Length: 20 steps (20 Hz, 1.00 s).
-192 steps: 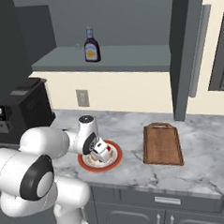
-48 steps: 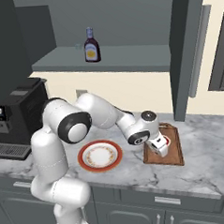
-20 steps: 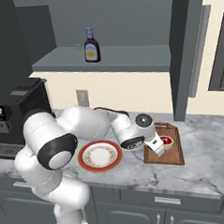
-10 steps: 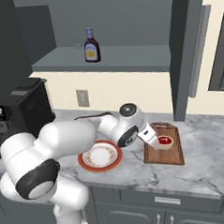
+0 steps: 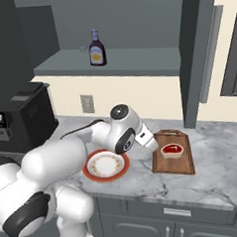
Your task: Pick the steak from the plate and place it on the cutting board. Then pick the condiment bottle from the cabinet and place it next to the cutting board.
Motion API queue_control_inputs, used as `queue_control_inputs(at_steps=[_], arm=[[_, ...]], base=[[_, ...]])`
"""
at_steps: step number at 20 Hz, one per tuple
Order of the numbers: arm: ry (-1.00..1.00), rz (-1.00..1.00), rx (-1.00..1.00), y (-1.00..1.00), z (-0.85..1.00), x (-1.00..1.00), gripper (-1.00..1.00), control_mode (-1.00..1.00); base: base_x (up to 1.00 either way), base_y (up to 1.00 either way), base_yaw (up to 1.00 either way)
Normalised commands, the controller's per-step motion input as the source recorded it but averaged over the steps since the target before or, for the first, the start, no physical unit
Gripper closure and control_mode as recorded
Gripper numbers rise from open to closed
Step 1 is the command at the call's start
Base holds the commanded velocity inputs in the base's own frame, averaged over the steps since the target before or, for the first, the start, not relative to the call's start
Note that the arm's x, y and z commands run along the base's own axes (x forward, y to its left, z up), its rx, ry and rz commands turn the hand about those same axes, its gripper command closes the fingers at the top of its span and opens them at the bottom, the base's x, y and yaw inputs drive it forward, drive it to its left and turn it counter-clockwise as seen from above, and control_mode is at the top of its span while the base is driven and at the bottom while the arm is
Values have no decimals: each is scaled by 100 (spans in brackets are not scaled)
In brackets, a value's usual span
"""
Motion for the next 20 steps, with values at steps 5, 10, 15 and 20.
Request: queue_control_inputs(at_steps=[5,10,15,20], arm=[[-4,0,0,22,31,-18,-100,-100],[-1,0,2,18,28,-16,-100,-100],[0,0,9,7,14,-15,-100,-100],[-1,-2,12,1,9,-16,-100,-100]], base=[[0,0,0],[0,0,0],[0,0,0],[0,0,0]])
